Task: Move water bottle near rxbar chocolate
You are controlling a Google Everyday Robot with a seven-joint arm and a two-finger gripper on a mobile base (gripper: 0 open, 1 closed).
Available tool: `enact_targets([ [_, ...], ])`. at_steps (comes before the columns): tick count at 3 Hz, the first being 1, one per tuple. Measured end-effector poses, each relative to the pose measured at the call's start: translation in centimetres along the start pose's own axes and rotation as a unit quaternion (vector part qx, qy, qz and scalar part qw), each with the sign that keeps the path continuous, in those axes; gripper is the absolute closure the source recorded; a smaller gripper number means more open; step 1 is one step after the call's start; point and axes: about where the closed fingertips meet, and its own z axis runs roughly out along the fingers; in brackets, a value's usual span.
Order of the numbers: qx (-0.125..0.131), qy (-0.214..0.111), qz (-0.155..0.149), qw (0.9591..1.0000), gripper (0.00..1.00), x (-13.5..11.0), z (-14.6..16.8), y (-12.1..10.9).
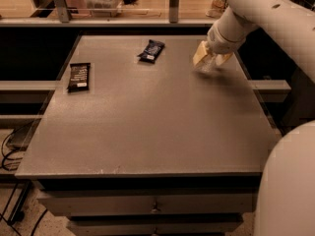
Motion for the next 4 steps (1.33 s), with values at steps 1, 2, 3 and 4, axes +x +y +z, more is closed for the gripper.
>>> enact_targets([
  [1,0.007,-0.016,-0.015,0.9997,0.89,-0.6,-1.0,0.3],
  [2,0.013,-0.036,-0.039,0.9985,1.0,-1.3,-2.5,1.0],
  [3,-0.001,-0.065,-0.082,0.9945,1.0,-1.8,-4.7,2.6],
  [4,-0.051,-0.105,-0.135,0.984,1.0,-1.4,-8.0,5.3],
])
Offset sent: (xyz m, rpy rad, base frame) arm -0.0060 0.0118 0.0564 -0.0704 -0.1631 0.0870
